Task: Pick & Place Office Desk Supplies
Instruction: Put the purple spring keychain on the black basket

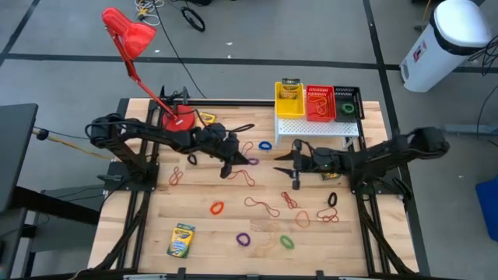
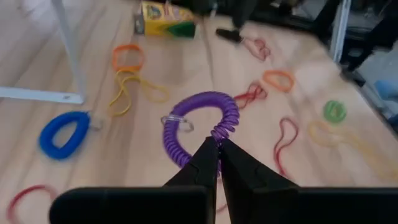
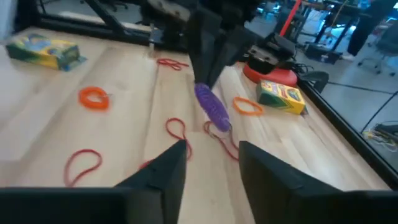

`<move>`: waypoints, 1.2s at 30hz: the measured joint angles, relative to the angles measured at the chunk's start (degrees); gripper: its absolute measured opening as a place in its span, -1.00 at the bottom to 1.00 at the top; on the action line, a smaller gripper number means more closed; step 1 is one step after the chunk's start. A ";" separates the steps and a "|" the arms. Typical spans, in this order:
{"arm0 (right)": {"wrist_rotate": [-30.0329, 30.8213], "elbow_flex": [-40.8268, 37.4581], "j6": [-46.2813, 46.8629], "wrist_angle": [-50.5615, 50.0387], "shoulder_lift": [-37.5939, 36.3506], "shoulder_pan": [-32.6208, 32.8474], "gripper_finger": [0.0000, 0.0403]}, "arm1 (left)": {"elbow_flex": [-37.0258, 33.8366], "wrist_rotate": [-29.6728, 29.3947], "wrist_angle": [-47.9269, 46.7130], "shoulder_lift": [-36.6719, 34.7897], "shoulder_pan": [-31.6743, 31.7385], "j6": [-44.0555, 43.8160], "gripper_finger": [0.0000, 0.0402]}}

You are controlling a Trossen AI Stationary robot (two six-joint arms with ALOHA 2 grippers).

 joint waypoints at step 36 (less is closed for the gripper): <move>4.31 14.41 -9.06 1.80 15.14 0.31 -0.88 | 0.00 -8.06 3.28 -4.46 -1.02 1.14 -0.33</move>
